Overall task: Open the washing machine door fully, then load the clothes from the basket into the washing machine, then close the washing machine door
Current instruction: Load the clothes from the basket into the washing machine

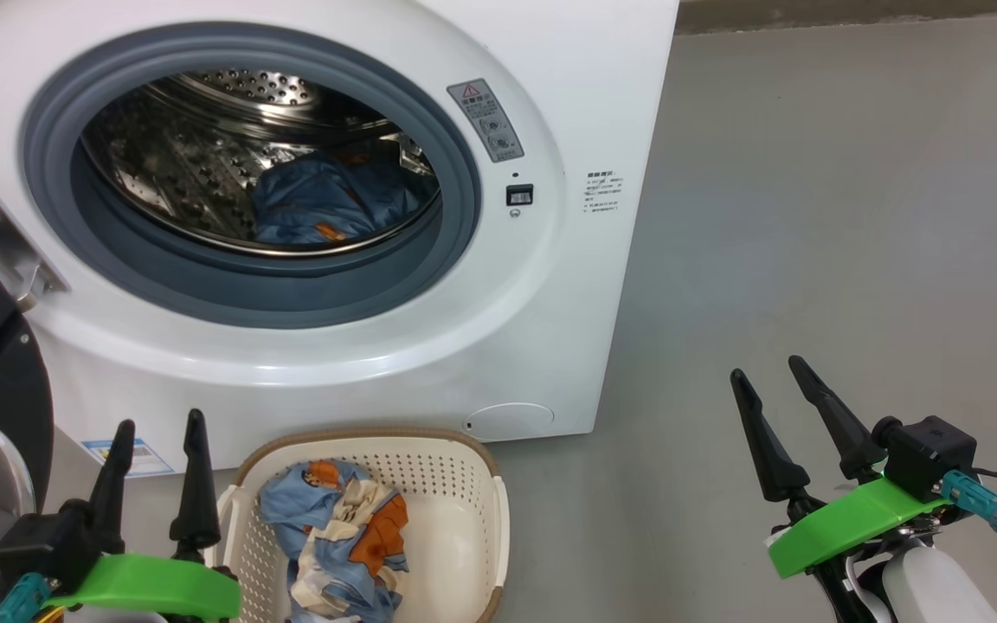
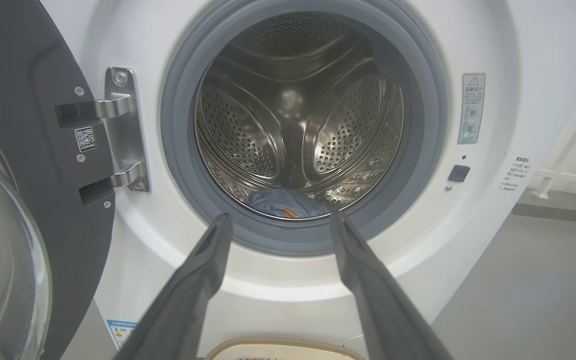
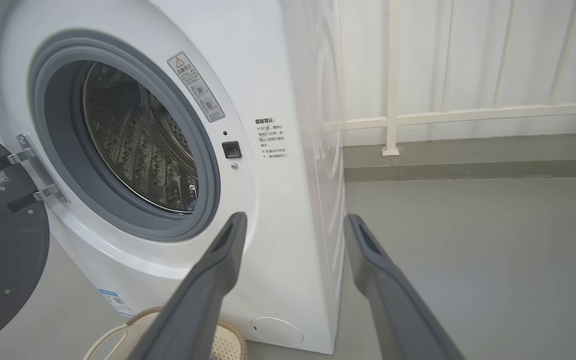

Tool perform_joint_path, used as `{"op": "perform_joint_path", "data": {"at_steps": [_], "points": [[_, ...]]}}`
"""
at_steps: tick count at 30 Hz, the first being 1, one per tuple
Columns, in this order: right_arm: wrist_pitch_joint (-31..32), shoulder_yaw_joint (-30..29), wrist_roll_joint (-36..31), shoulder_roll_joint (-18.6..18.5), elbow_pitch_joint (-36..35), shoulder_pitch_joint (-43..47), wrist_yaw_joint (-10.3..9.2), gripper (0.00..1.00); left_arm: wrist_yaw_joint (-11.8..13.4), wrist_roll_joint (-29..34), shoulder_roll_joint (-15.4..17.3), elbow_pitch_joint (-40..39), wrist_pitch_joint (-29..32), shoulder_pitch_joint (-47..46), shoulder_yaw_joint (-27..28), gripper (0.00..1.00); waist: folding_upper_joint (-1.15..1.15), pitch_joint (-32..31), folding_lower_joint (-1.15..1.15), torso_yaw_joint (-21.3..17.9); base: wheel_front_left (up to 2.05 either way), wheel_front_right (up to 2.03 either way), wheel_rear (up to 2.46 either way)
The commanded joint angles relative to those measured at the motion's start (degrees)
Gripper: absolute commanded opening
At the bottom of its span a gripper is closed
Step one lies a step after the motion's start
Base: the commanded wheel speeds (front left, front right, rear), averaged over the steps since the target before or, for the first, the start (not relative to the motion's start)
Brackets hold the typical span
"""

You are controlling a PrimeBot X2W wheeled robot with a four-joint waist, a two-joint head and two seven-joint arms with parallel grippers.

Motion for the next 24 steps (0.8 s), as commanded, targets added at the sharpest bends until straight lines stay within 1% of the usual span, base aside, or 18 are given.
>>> {"op": "perform_joint_path", "data": {"at_steps": [1,11,18,21,24], "points": [[-0.28,1.22,0.31,-0.15,-1.38,-0.67,0.09,1.0,-0.14,0.72,0.69,-1.63,-0.33,-1.09,2.2,1.0,0.0,-0.01,0.0,0.05,0.0,0.0,0.0],[-0.28,1.45,0.27,0.06,-1.32,-0.79,0.09,1.0,-0.14,0.74,0.57,-1.34,-0.33,-1.03,2.21,1.0,0.0,0.06,0.0,-0.05,0.0,0.0,0.0],[-0.28,1.54,0.26,0.06,-1.56,-1.25,0.09,1.0,-0.14,0.67,0.78,-0.95,-0.33,-1.37,1.98,1.0,0.0,1.41,0.0,-0.51,0.0,0.0,0.0],[-0.28,1.36,0.25,0.18,-1.56,-1.51,0.09,1.0,-0.14,0.32,1.16,0.51,-0.33,-1.79,1.66,1.0,0.0,2.37,0.0,-0.87,0.0,0.0,0.0],[-0.28,1.34,0.2,0.37,-1.58,-1.91,0.09,1.0,-0.14,-0.6,1.94,3.95,-0.33,-2.7,0.92,1.0,0.0,3.69,0.0,-1.33,0.0,0.0,0.0]]}}
